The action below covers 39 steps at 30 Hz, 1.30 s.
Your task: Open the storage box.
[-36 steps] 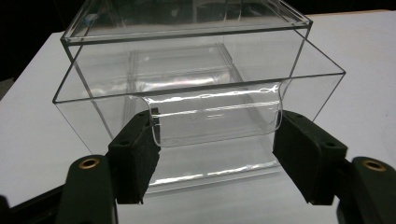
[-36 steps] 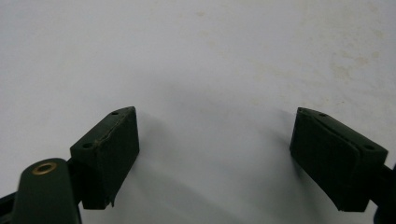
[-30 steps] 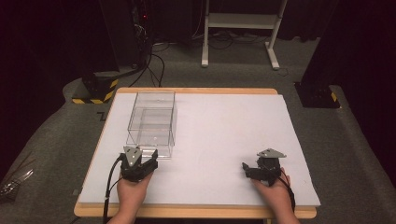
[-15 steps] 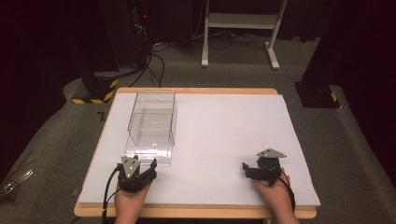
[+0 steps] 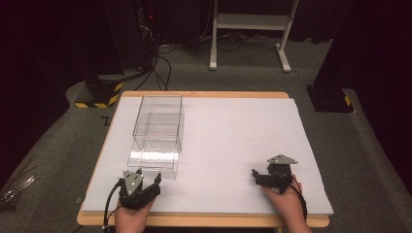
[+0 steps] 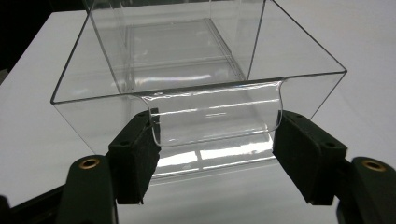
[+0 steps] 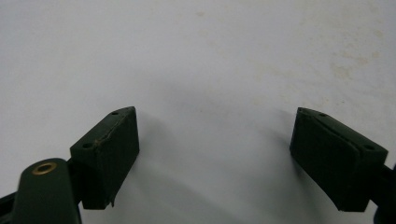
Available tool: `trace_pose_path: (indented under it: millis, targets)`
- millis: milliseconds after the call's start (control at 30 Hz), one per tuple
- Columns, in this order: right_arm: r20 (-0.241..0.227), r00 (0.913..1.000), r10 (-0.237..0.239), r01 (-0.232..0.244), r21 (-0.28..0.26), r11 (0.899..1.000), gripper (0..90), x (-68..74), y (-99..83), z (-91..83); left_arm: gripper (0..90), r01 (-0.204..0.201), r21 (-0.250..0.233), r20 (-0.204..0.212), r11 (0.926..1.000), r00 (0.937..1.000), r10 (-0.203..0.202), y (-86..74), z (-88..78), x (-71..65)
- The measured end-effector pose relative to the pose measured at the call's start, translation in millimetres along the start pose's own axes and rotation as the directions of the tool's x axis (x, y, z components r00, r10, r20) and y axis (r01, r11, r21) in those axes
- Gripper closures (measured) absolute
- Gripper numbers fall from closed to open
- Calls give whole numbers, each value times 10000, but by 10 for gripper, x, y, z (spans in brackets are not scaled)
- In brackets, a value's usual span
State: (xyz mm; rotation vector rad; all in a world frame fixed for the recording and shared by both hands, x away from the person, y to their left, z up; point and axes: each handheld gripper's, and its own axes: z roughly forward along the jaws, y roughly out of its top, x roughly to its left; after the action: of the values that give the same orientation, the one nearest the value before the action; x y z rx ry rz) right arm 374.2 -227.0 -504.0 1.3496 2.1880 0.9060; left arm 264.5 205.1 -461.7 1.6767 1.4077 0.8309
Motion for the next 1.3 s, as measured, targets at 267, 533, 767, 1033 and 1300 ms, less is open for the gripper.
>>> trace_pose_path:
  millis: [267,533,767,1033,1300]
  targets:
    - [1,10000,2,-2,-2,10000,154,0,0,0,328,11,-71,-29,10000,10000,-11,-34,-46,-27]
    - [1,10000,4,-4,0,10000,154,1,0,0,328,-11,-6,-24,10000,10000,11,-71,-128,-37]
    - [2,10000,-1,1,-2,10000,154,1,0,0,328,-6,14,9,10000,10000,6,-98,-182,-43]
    - [3,10000,-1,1,-2,10000,154,1,0,0,328,11,-53,18,10000,10000,-11,-129,-222,-51]
    - [-2,10000,5,-5,-1,10000,154,1,0,0,328,-2,-132,17,9999,10000,2,-148,-233,-54]
